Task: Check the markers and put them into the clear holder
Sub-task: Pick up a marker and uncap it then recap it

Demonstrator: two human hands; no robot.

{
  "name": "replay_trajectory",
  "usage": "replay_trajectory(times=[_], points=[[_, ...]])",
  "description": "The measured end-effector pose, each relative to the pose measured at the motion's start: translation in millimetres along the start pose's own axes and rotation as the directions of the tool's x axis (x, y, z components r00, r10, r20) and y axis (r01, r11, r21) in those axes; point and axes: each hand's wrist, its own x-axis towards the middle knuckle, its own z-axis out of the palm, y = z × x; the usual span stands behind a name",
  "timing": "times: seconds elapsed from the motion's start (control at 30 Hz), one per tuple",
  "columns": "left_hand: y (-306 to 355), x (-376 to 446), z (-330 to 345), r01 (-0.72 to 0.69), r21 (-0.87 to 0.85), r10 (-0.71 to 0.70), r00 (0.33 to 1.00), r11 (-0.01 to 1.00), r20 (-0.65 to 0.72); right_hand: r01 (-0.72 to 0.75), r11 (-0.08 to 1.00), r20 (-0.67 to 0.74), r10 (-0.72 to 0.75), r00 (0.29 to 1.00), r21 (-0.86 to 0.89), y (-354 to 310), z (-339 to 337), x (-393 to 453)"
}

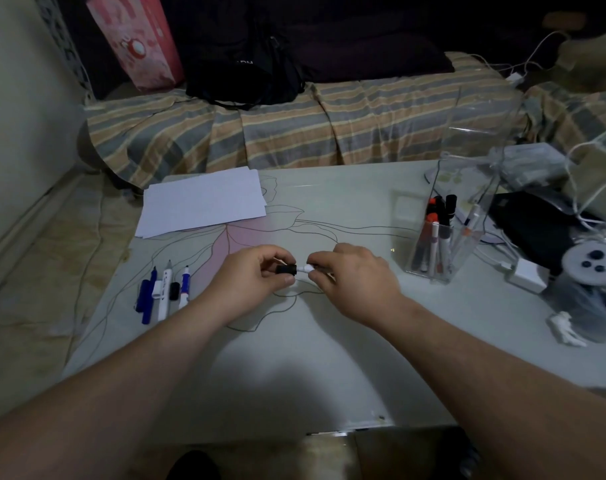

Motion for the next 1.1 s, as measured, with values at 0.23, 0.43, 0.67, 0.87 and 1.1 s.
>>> replay_trajectory(times=[0.23,0.43,0.67,0.87,1.1], points=[[5,-3,3,-0.026,0.102,0.024,1.000,0.994,0.016,0.091,0.994,-0.068,-0.095,0.993,-0.063,-2,1,0],[10,-5,8,-0.056,0.157,0.055,0.998,0.986,0.010,0.164,0.982,-0.080,-0.172,0.982,-0.099,2,2,4],[29,1,15,-0.129,0.213,0.134,0.991,0.969,-0.010,0.094,0.995,-0.117,-0.092,0.989,0.014,7,-5,2],[56,3,33,-0.102,0.003,0.101,0.990,0.995,-0.096,0.098,0.995,-0.071,-0.100,0.992,-0.035,26,-44,-1],[94,7,74,-0.102,-0.327,0.108,0.994,0.940,0.000,-0.036,0.938,-0.465,0.204,0.862,0.344,79,-130,-6]])
